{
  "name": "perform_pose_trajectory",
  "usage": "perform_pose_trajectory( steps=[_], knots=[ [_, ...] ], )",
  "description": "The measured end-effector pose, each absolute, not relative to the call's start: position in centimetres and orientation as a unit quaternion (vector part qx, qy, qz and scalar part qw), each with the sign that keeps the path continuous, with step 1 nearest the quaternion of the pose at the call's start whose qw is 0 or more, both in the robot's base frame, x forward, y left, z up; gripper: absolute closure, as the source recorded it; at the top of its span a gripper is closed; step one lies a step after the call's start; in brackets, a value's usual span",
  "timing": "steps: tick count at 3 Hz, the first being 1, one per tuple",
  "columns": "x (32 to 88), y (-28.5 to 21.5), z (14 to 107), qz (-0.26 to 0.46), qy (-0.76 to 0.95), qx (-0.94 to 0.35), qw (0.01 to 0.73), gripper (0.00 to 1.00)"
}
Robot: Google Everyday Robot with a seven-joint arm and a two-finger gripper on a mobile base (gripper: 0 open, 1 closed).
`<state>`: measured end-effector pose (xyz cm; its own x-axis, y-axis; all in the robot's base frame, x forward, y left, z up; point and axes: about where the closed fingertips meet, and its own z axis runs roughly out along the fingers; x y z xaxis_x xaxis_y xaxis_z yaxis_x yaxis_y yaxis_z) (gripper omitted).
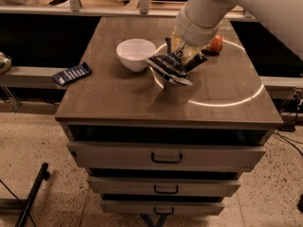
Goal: Move blue chip bag near white bowl
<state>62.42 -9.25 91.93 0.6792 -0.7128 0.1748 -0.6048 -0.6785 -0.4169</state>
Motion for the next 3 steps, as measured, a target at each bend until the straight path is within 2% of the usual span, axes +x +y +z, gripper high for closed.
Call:
perform_pose_trajectory(
  steps=[2, 3],
  knots=[
    [62.9, -7.5, 90.0, -0.150, 0.368, -0.902, 0.169, 0.36],
    [62.5, -7.1, 89.0, -0.134, 0.371, -0.902, 0.173, 0.05]
  ],
)
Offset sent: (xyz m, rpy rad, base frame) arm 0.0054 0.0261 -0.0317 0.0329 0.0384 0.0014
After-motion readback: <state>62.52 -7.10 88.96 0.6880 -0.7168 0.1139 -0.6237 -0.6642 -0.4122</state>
